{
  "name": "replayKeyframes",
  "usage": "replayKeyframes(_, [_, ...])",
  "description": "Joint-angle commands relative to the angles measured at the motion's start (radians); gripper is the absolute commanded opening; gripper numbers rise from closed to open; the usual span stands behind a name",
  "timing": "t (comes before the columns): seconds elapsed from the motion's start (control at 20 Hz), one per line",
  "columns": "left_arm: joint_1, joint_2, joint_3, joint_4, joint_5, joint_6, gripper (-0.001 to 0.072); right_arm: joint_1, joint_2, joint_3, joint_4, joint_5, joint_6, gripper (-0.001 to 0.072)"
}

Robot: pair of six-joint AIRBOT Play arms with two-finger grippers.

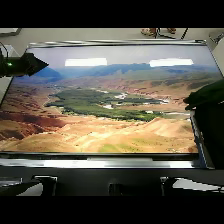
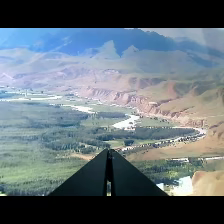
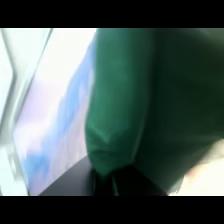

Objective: Fold the clothes and pants, and hang the long-sleeved shirts on hangers.

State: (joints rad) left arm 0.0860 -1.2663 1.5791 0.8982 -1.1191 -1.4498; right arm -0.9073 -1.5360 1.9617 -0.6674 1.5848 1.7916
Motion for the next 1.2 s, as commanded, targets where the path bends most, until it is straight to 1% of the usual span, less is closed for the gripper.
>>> replayKeyframes(0.0, [0.0, 0.001, 0.0, 0.0, 0.0, 0.011, 0.0024, -0.145, 0.048, 0.029, -0.062, 0.018, 0.092, 0.0052])
replayKeyframes(0.1, [0.0, 0.001, 0.0, 0.0, 0.0, 0.011, 0.0024, -0.195, 0.077, 0.028, -0.105, 0.066, 0.109, 0.0052])
replayKeyframes(0.15, [0.0, 0.001, 0.0, 0.0, 0.0, 0.014, 0.0024, -0.211, 0.089, 0.028, -0.144, 0.122, 0.109, 0.0052])
replayKeyframes(0.25, [0.0, 0.001, 0.0, 0.0, 0.0, 0.014, 0.0024, -0.22, 0.099, 0.028, -0.257, 0.254, 0.106, 0.0053])
replayKeyframes(0.3, [-0.001, 0.001, 0.0, 0.0, 0.0, 0.014, 0.0024, -0.22, 0.108, 0.019, -0.322, 0.264, 0.102, 0.0053])
replayKeyframes(0.45, [-0.001, 0.001, 0.0, 0.0, 0.0, 0.014, 0.0024, -0.22, 0.156, -0.052, -0.466, 0.265, 0.1, 0.0053])
replayKeyframes(0.5, [-0.002, 0.001, 0.0, 0.0, 0.0, 0.014, 0.0024, -0.22, 0.173, -0.095, -0.503, 0.265, 0.083, 0.0053])
replayKeyframes(0.55, [-0.002, 0.001, 0.0, 0.0, 0.0, 0.014, 0.0024, -0.22, 0.195, -0.152, -0.549, 0.265, 0.06, 0.0053])
replayKeyframes(0.7, [-0.013, 0.001, 0.0, 0.0, -0.001, 0.014, 0.0024, -0.22, 0.274, -0.388, -0.747, 0.265, -0.003, 0.0054])
replayKeyframes(0.8, [-0.015, 0.001, 0.0, 0.0, -0.001, 0.013, 0.0024, -0.22, 0.301, -0.526, -0.861, 0.239, -0.047, 0.0054])
replayKeyframes(0.85, [-0.015, 0.001, 0.0, 0.0, -0.001, 0.013, 0.0024, -0.22, 0.304, -0.575, -0.901, 0.214, -0.05, 0.0054])
replayKeyframes(1.0, [-0.015, 0.001, 0.0, 0.0, -0.018, 0.014, 0.0024, -0.22, 0.304, -0.656, -0.916, 0.145, -0.05, 0.0054])
replayKeyframes(1.15, [-0.015, 0.001, 0.0, 0.0, -0.018, 0.014, 0.0025, -0.22, 0.304, -0.682, -0.925, 0.118, -0.051, 0.0064])
